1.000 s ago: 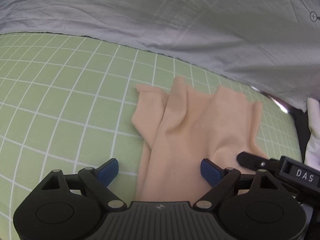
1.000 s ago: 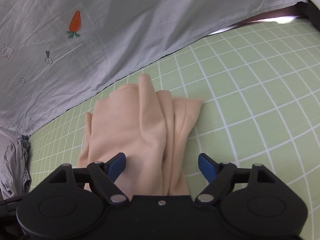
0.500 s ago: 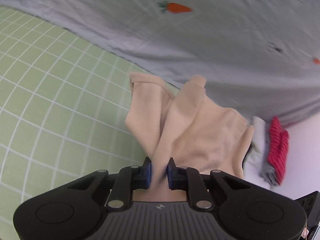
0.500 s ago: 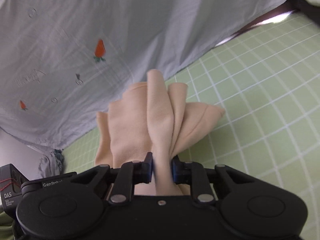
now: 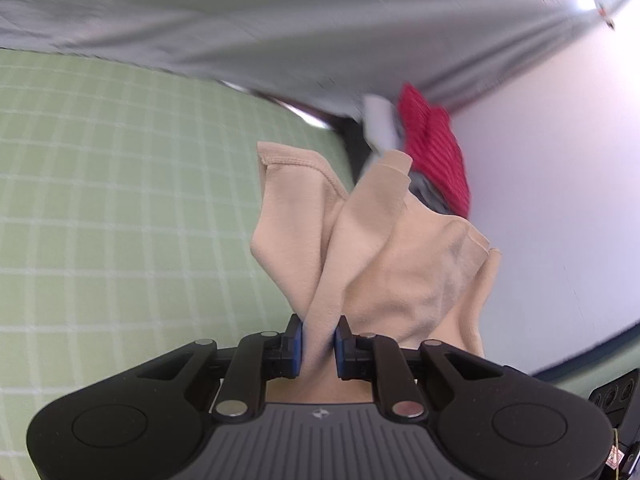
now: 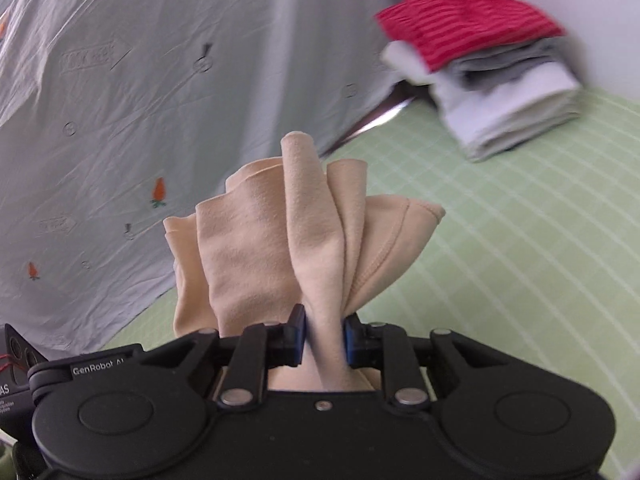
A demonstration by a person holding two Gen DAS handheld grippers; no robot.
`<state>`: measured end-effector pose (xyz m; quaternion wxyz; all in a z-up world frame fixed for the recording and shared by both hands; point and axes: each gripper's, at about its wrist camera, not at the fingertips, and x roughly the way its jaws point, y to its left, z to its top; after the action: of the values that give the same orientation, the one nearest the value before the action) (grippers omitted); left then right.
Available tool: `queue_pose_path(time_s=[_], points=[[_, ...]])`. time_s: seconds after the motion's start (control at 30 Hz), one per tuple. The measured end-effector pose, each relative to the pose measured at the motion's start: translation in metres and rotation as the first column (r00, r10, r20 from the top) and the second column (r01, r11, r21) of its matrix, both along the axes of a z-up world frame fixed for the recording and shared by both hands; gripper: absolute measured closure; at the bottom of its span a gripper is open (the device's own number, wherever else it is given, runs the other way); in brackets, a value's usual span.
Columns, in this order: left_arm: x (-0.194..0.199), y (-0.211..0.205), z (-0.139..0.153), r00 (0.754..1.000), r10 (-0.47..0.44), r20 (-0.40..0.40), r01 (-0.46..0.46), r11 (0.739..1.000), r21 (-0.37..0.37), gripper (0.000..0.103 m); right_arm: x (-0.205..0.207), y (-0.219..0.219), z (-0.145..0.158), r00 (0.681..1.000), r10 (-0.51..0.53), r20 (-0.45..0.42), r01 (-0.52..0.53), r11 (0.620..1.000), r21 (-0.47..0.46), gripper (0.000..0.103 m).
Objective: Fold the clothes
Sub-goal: 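Lift the folded shirt with both grippers toward the folded clothes stack, then lower the shirt onto the red checked garment and open both grippers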
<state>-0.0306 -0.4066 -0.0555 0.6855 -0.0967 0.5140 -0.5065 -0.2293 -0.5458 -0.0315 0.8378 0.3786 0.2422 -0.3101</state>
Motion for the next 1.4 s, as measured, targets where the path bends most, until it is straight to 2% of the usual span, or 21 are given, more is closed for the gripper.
queue_pose_path(time_s=[0.13,0.2,0.27,0.33,0.4,0.47,0.57,0.63,0.77,0.83,0.9,0.93,0.97,1.03,1.07,1.13,1.17,1.23,1.3,1.4], points=[[-0.050,-0.032,-0.009,0.999,-0.036,0.000,0.036,0.999,0.018,0.087,-0.053,-0.022,-0.010,0.997,-0.064,-0.042,0.066,0.998,0.025,0.083],[-0.074,-0.049,-0.012,0.999,-0.023,0.022,0.022,0.999,0.030,0.087,-0.074,-0.039,-0.019,0.996,-0.068,-0.053,0.070,0.997,0.035,0.083],[-0.091,-0.073,-0.015,0.998,0.005,0.056,-0.008,0.999,0.048,0.087,-0.092,-0.061,-0.027,0.998,-0.037,-0.055,0.039,0.999,0.035,0.083],[-0.105,-0.097,-0.015,0.997,0.067,0.038,-0.068,0.996,0.048,0.087,-0.101,-0.092,-0.032,0.998,0.026,-0.050,-0.024,0.999,0.034,0.083],[-0.115,-0.118,-0.008,0.993,0.111,0.051,-0.112,0.994,0.015,0.087,-0.110,-0.123,-0.029,0.998,0.056,-0.028,-0.054,0.998,0.039,0.083],[-0.118,-0.147,0.003,0.988,0.149,0.050,-0.149,0.989,0.003,0.087,-0.113,-0.152,-0.020,0.994,0.106,0.002,-0.106,0.994,0.004,0.083],[-0.114,-0.197,0.032,0.986,0.142,0.085,-0.140,0.990,-0.028,0.087,-0.114,-0.201,-0.002,0.993,0.116,0.019,-0.115,0.993,-0.015,0.083],[-0.108,-0.230,0.058,0.980,0.123,0.158,-0.114,0.991,-0.067,0.087,-0.113,-0.232,0.016,0.990,0.124,0.061,-0.121,0.992,-0.044,0.083],[-0.072,-0.302,0.113,0.957,0.128,0.262,-0.078,0.978,-0.193,0.087,-0.095,-0.300,0.057,0.977,0.148,0.154,-0.128,0.983,-0.134,0.083],[-0.046,-0.341,0.130,0.936,0.146,0.320,-0.072,0.970,-0.232,0.086,-0.078,-0.335,0.082,0.965,0.155,0.214,-0.112,0.973,-0.202,0.083],[-0.018,-0.383,0.139,0.908,0.172,0.382,-0.078,0.965,-0.250,0.081,-0.055,-0.372,0.102,0.952,0.157,0.263,-0.088,0.962,-0.258,0.082],[-0.004,-0.403,0.142,0.893,0.186,0.409,-0.084,0.963,-0.255,0.080,-0.042,-0.390,0.108,0.949,0.156,0.276,-0.074,0.956,-0.284,0.080],[0.014,-0.426,0.134,0.882,0.204,0.425,-0.115,0.967,-0.226,0.077,-0.028,-0.407,0.109,0.950,0.148,0.276,-0.058,0.949,-0.309,0.075],[0.046,-0.470,0.108,0.859,0.219,0.462,-0.185,0.976,-0.118,0.078,0.010,-0.439,0.094,0.976,0.097,0.194,-0.017,0.926,-0.376,0.063],[0.055,-0.482,0.094,0.863,0.219,0.455,-0.201,0.976,-0.089,0.078,0.029,-0.455,0.086,0.986,0.068,0.152,0.001,0.912,-0.411,0.057],[0.074,-0.504,0.067,0.869,0.221,0.442,-0.229,0.973,-0.036,0.074,0.067,-0.478,0.059,1.000,-0.014,-0.003,0.011,0.891,-0.453,0.056],[0.074,-0.506,0.061,0.868,0.228,0.441,-0.230,0.972,-0.050,0.070,0.078,-0.483,0.047,0.998,-0.035,-0.052,0.006,0.885,-0.466,0.056],[0.074,-0.506,0.053,0.858,0.236,0.456,-0.235,0.970,-0.060,0.060,0.088,-0.485,0.026,0.995,-0.050,-0.084,0.003,0.873,-0.488,0.057],[0.073,-0.504,0.048,0.843,0.237,0.483,-0.240,0.969,-0.057,0.045,0.089,-0.482,0.015,0.994,-0.053,-0.100,-0.006,0.859,-0.512,0.056],[0.067,-0.495,0.049,0.822,0.236,0.518,-0.244,0.968,-0.055,0.033,0.083,-0.474,0.012,0.993,-0.068,-0.100,0.002,0.838,-0.546,0.045]])
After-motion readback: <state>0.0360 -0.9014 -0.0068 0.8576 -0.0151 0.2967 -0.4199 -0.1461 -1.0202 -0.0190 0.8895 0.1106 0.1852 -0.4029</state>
